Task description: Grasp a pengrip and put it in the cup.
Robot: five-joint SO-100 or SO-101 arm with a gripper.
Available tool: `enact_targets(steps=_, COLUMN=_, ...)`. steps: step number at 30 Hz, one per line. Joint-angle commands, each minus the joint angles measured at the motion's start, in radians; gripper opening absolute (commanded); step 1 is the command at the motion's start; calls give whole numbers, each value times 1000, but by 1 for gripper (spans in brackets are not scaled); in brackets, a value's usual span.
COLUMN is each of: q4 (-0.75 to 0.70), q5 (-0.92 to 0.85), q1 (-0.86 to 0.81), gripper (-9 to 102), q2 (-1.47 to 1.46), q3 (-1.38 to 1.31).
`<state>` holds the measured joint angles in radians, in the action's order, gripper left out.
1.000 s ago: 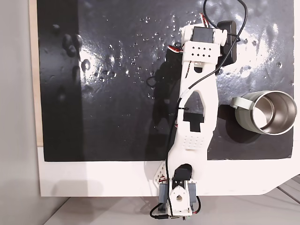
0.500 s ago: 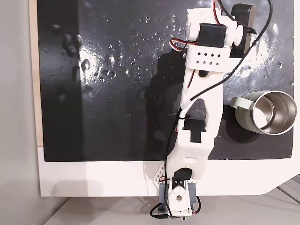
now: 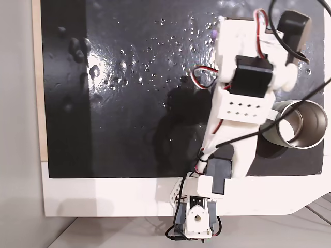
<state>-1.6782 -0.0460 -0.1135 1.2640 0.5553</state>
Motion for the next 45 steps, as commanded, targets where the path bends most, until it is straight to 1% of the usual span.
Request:
enact_targets(steps=1, q4=-8, q5=37, q1=-80, gripper=0, q2=155, q3=74)
enact_targets(steps=10, q4=-14, q5=78, q1=-267, gripper=0, q2=426, q3=359)
enact_targets(steps=14, q4=-15, q5=81, q1=-376, gripper=0, q2=532, q3=485)
enact_targets(steps=21, q4=-15, q5=21, q1=-572, gripper=0, q2=692, q3=663)
enact_targets(steps=28, q4=-14, q5=-61, q1=-741, gripper=0, q2=680, q3=713)
enact_targets(steps=32, q4=-11, q5=-72, q1=-775, gripper=0, q2=601, q3=664)
enact_targets(steps=37, q4=-5, q5=-74, q1=-790, gripper=0, q2=572, q3=655)
enact_targets(steps=38, q4=-6, q5=-72, q1=-790, gripper=1, q2=571, q3=652)
enact_targets(steps=41, q4=-11, q5=-69, q1=-784, gripper=18, q2=581, q3=640)
enact_targets(steps=43, q4=-11, q5=-69, q1=-776, gripper=27, q2=597, q3=637)
enact_targets(steps=45, q4=-11, q5=-71, q1=-773, gripper=28, q2=612, q3=646)
